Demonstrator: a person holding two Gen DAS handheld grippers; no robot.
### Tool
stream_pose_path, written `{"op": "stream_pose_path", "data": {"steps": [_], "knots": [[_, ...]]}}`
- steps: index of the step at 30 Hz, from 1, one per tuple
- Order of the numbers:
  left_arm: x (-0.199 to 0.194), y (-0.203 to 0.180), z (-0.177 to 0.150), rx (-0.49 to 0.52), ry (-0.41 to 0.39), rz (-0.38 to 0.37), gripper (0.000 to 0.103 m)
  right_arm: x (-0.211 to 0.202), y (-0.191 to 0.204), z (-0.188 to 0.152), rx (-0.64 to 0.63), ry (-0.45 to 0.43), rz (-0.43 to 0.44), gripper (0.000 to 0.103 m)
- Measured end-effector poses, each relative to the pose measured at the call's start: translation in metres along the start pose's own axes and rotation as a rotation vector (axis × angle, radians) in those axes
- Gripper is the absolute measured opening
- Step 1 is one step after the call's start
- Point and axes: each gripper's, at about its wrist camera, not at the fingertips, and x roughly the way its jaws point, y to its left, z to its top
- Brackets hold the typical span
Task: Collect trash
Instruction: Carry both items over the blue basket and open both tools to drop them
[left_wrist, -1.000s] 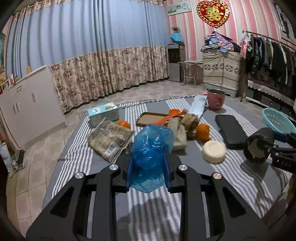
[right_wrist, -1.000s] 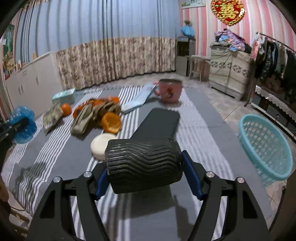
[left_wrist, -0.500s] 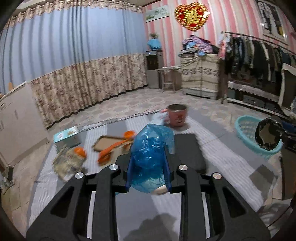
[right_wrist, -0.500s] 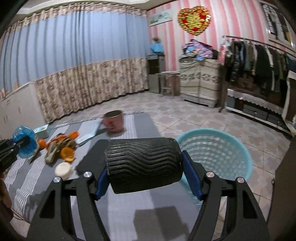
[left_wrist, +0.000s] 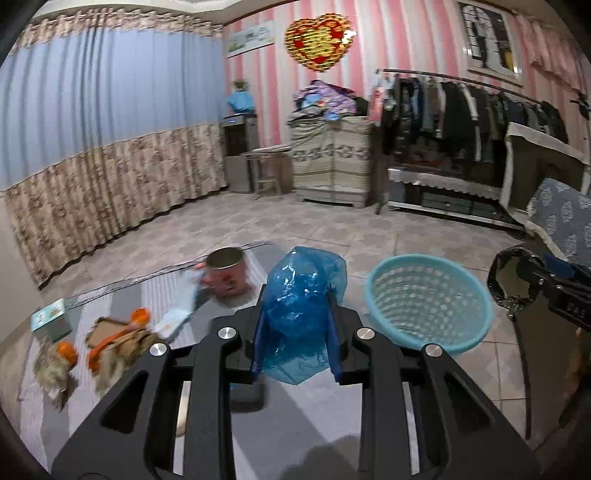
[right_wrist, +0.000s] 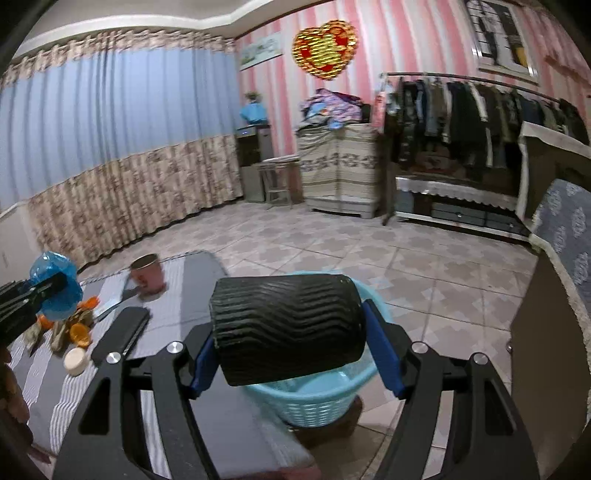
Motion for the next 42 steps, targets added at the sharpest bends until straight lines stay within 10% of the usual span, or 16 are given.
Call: {"op": "stream_pose_path", "data": {"steps": [12, 33, 42], "knots": [[0.073, -0.060, 0.007, -0.023, 0.090, -0.175, 0.025, 0.031, -0.040, 0.002, 0.050, 0.011, -0.080, 0.069], [0.191, -0.144, 0.011, 0.093, 0.161, -0.267, 0.028, 0.085, -0.076, -0.003, 0.111, 0.061, -0.141, 0.069], [0.197, -0.126, 0.017, 0.063, 0.154, -0.196, 0.069, 0.099, -0.074, -0.005, 0.094, 0.083, -0.139, 0.069]]}}
